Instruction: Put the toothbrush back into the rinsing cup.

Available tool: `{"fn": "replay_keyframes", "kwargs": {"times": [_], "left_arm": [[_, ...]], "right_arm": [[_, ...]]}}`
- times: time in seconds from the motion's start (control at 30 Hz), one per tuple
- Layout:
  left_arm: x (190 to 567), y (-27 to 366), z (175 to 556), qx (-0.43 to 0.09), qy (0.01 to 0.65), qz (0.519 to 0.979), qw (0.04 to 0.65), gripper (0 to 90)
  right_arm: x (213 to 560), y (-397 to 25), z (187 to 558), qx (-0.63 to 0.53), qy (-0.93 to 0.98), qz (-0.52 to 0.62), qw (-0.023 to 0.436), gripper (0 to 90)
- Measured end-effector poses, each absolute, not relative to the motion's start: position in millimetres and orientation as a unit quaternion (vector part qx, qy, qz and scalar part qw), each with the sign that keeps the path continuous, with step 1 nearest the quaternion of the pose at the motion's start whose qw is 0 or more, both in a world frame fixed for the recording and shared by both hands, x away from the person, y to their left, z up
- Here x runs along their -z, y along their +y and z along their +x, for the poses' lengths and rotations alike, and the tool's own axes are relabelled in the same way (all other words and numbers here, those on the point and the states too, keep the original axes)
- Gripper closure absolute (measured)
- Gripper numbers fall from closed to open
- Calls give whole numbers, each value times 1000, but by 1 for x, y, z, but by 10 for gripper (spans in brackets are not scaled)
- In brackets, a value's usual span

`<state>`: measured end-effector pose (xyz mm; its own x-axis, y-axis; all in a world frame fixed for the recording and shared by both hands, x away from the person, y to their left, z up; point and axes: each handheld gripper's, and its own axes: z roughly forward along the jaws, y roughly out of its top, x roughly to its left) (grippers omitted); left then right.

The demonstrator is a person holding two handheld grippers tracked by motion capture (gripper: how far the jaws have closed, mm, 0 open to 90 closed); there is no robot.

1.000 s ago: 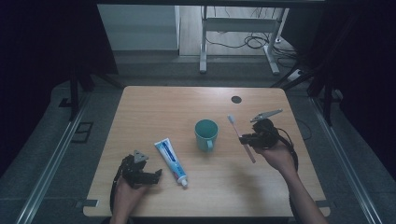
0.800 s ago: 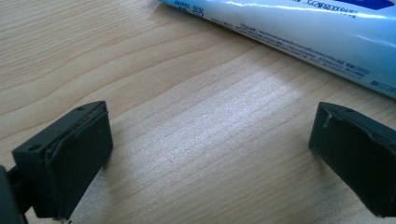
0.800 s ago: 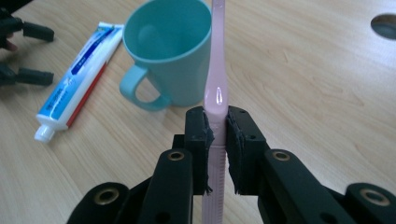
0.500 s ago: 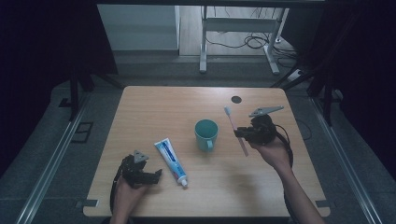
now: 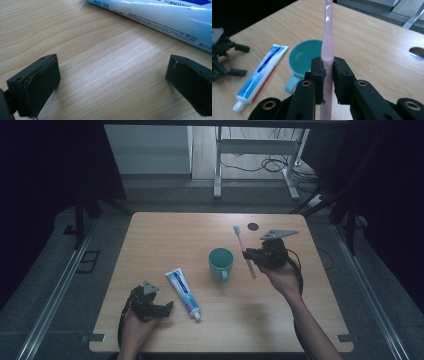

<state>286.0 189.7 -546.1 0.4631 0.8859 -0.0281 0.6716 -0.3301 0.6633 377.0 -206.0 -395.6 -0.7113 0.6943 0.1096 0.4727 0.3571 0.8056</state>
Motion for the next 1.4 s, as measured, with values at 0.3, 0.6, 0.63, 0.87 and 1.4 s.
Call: {"fn": "replay_keyframes", "kwargs": {"times": [0.3, 0.6, 0.63, 0.87, 1.4], "left_arm": [[546, 190, 286, -172, 486, 799, 308, 0], [546, 190, 286, -172, 487, 799, 308, 0], [546, 190, 286, -172, 487, 799, 308, 0], [546, 190, 286, -172, 487, 799, 308, 0], [546, 190, 286, -172, 488, 799, 308, 0]], "right_arm": [[391, -192, 383, -461, 804, 348, 142, 791], [388, -180, 390, -480, 794, 342, 149, 791], [388, -177, 392, -483, 793, 340, 149, 791], [386, -167, 396, -489, 790, 336, 154, 792], [395, -142, 407, -503, 785, 328, 154, 791]]}}
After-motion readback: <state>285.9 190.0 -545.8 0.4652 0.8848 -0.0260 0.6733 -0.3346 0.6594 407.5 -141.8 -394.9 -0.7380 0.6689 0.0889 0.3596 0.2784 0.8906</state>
